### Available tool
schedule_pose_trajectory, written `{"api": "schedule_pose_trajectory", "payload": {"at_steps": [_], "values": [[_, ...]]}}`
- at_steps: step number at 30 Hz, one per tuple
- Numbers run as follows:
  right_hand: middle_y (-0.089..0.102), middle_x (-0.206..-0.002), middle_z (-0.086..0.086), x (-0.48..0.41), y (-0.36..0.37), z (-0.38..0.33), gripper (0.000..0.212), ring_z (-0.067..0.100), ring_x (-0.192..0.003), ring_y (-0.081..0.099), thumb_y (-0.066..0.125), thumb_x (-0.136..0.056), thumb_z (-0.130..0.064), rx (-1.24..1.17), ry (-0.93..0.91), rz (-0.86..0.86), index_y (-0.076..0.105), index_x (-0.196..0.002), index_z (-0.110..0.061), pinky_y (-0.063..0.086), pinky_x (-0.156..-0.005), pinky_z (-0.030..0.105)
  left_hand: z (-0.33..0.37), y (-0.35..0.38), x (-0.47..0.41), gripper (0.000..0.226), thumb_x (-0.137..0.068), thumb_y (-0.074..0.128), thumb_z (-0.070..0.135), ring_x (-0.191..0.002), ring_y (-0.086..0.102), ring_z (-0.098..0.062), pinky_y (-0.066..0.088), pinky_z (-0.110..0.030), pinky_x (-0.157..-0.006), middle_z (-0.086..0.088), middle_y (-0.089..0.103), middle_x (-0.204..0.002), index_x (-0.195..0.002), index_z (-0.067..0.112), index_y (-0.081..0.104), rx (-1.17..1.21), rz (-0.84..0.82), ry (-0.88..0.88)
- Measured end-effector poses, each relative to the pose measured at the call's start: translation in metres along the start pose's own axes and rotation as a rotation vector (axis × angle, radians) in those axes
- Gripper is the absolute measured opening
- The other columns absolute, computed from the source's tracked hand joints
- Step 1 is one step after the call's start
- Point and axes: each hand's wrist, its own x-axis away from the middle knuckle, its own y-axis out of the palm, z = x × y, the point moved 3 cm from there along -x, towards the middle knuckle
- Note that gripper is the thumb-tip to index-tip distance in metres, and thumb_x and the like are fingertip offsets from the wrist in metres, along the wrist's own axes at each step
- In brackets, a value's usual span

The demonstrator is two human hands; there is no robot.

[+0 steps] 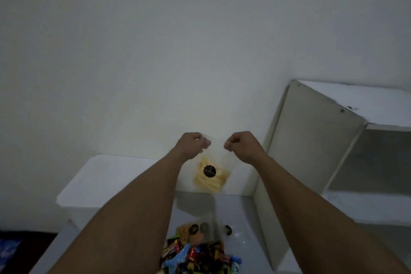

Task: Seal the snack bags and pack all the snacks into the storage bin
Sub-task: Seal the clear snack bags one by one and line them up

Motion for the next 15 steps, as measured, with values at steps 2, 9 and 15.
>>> {"api": "schedule_pose_trajectory", "payload": {"at_steps": [2,9,15], "values": [[0.063,-0.074,-0.007,0.0,-0.015,-0.016,0.012,0.008,-0.067,0.055,0.07,-0.088,-0.019,0.026,-0.043,0.012,0.073,-0.081,-0.009,0.041,-0.058,0.023,0.014,-0.006,0.006,0.02,-0.086,0.073,0.025,-0.085,0.068,-0.012,0.041,-0.023,-0.064,0.001,0.072,-0.101,-0.098,0.009,0.073,0.069,-0.001,-0.021],[0.06,-0.069,-0.005,0.0,-0.049,-0.066,0.016,0.012,-0.066,0.056,0.066,-0.09,-0.017,0.122,-0.159,0.031,0.073,-0.088,-0.003,0.042,-0.06,0.024,0.064,-0.026,0.023,0.017,-0.084,0.076,0.027,-0.089,0.071,-0.011,0.047,-0.03,-0.074,0.001,0.076,-0.098,-0.095,0.014,0.076,0.163,0.03,0.09],[0.066,-0.079,0.001,0.004,-0.057,-0.089,0.012,0.011,-0.063,0.055,0.069,-0.088,-0.026,0.051,-0.206,0.031,0.07,-0.082,-0.016,0.04,-0.057,0.024,0.083,-0.038,0.024,0.016,-0.083,0.077,0.022,-0.077,0.067,-0.016,0.05,-0.026,-0.07,-0.007,0.073,-0.084,-0.087,0.007,0.076,0.145,0.159,0.227]]}}
